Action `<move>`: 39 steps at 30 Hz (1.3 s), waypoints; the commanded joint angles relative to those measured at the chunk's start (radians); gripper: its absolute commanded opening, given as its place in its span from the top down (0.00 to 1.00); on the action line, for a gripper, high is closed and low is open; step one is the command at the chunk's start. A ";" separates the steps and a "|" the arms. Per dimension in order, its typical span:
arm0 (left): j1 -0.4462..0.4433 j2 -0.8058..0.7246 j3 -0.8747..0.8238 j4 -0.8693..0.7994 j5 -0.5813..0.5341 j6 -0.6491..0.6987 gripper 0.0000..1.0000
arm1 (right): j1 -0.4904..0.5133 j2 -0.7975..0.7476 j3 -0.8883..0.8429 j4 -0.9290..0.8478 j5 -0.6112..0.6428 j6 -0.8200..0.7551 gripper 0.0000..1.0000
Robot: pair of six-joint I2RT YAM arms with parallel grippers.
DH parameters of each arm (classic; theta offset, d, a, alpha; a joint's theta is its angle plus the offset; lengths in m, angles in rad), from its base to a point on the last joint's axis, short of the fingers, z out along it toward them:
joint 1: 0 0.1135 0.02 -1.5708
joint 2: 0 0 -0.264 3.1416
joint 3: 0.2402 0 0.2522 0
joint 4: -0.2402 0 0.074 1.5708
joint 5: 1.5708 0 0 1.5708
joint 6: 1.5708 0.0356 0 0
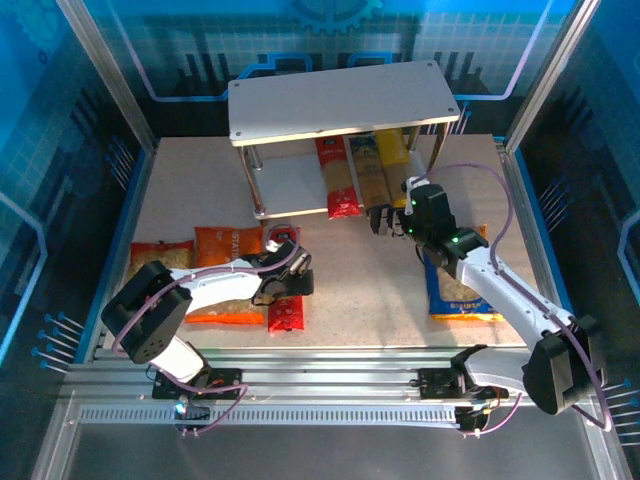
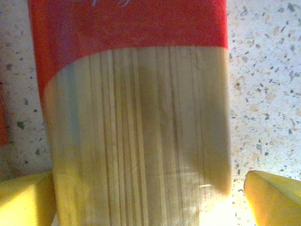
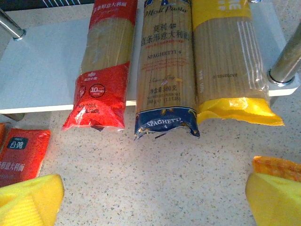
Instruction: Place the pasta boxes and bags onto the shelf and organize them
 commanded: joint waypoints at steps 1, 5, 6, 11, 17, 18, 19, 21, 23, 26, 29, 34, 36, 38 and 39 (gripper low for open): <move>-0.013 0.030 0.013 -0.003 0.033 -0.026 0.05 | -0.024 -0.040 -0.014 0.030 -0.017 0.013 0.00; -0.013 0.031 0.021 -0.015 0.044 -0.015 0.27 | -0.031 -0.059 -0.020 0.034 -0.018 0.016 0.00; -0.012 0.034 0.022 -0.016 0.047 -0.016 0.33 | -0.030 -0.061 -0.021 0.033 -0.019 0.019 0.00; -0.012 0.041 0.029 -0.015 0.072 -0.010 0.45 | -0.032 -0.071 -0.021 0.031 -0.023 0.022 0.00; -0.012 -0.013 0.031 -0.028 0.086 0.017 0.54 | -0.032 -0.084 -0.020 0.026 -0.024 0.025 0.00; -0.012 -0.031 0.030 -0.034 0.081 0.024 0.55 | -0.032 -0.087 -0.020 0.026 -0.022 0.026 0.00; -0.011 -0.050 0.027 -0.037 0.079 0.029 0.55 | -0.031 -0.089 -0.020 0.026 -0.021 0.028 0.00; -0.011 -0.098 0.020 -0.040 0.074 0.042 0.55 | -0.032 -0.095 -0.021 0.025 -0.017 0.027 0.00; -0.008 -0.144 0.018 -0.047 0.067 0.053 0.52 | -0.032 -0.095 -0.020 0.023 -0.013 0.027 0.00; 0.000 -0.201 0.040 -0.088 0.062 0.076 0.51 | -0.032 -0.096 -0.018 0.017 -0.008 0.025 0.00; 0.011 -0.247 0.065 -0.117 0.063 0.097 0.51 | -0.032 -0.095 -0.016 0.014 -0.006 0.027 0.00; 0.038 -0.253 0.095 -0.158 0.094 0.116 0.34 | -0.032 -0.104 -0.014 0.007 -0.005 0.027 0.00; 0.036 -0.235 0.090 -0.157 0.106 0.115 0.27 | -0.032 -0.109 -0.017 0.007 -0.001 0.028 0.00; 0.036 -0.214 0.066 -0.118 0.133 0.100 0.01 | -0.032 -0.112 -0.018 0.008 0.001 0.027 0.00; 0.036 -0.201 0.056 -0.093 0.151 0.095 0.01 | -0.032 -0.113 -0.018 0.007 0.001 0.027 0.00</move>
